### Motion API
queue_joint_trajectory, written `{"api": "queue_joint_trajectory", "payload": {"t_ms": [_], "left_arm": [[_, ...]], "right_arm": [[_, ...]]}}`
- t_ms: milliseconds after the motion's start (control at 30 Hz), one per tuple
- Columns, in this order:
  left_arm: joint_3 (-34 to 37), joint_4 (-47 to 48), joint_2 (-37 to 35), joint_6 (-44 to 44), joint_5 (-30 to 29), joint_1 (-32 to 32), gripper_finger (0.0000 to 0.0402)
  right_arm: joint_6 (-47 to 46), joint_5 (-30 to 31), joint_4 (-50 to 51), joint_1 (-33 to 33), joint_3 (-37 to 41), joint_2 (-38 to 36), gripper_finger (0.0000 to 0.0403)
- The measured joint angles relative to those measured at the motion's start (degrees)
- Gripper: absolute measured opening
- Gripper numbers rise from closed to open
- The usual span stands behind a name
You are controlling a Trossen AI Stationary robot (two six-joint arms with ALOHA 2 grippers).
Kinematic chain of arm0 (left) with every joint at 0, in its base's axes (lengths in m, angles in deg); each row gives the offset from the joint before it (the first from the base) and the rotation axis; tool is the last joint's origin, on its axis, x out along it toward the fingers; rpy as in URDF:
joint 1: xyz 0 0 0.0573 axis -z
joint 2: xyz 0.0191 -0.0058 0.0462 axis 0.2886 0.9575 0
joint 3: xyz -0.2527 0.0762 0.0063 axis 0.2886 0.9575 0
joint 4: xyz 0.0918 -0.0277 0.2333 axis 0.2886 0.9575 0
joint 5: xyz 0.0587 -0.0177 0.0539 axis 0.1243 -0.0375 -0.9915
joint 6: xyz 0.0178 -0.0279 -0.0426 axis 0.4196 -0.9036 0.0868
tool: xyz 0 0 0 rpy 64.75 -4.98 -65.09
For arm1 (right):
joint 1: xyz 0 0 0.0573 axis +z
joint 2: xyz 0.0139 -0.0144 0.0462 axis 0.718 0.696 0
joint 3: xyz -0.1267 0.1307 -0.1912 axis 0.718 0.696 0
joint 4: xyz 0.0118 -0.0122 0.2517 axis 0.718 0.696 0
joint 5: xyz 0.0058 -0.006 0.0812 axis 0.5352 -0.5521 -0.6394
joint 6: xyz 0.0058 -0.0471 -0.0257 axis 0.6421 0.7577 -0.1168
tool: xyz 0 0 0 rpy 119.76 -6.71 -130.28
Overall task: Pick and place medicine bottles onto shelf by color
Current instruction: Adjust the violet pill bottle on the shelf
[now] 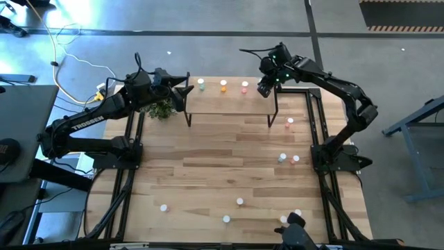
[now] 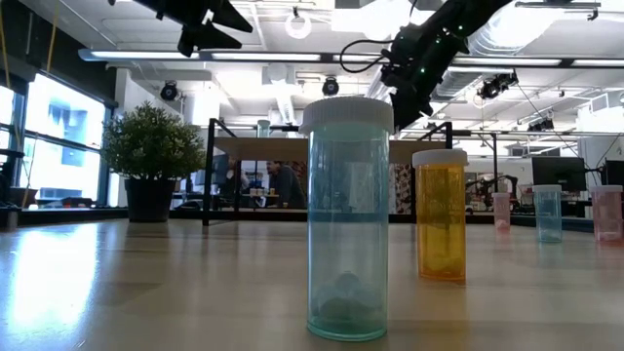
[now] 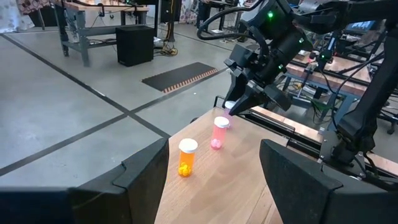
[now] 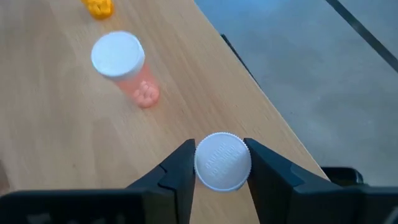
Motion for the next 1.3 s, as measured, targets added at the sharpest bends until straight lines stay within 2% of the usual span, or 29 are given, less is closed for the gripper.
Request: {"api": "queue_joint_trajectory", "payload": {"t_ms": [200, 533, 800, 1300], "left_arm": [[0.00, 0.00, 0.00, 0.00, 0.01, 0.00, 0.0243], [0.00, 0.02, 0.00, 0.00, 0.02, 0.00, 0.0243], [0.00, 0.01, 0.00, -0.06, 0.02, 0.00, 0.0243], [0.00, 0.02, 0.00, -0.44, 0.04, 0.00, 0.0243]], "right_arm": [[0.01, 1.62, 2.37, 0.21, 0.07, -1.03, 0.0106], [0.01, 1.81, 3.17, 1.54, 0.07, -1.03, 0.0109], [-0.22, 4.56, 3.35, 1.62, 0.07, -1.03, 0.0111], [-0.61, 4.84, 4.49, 1.61, 0.22, -0.90, 0.0184]]}}
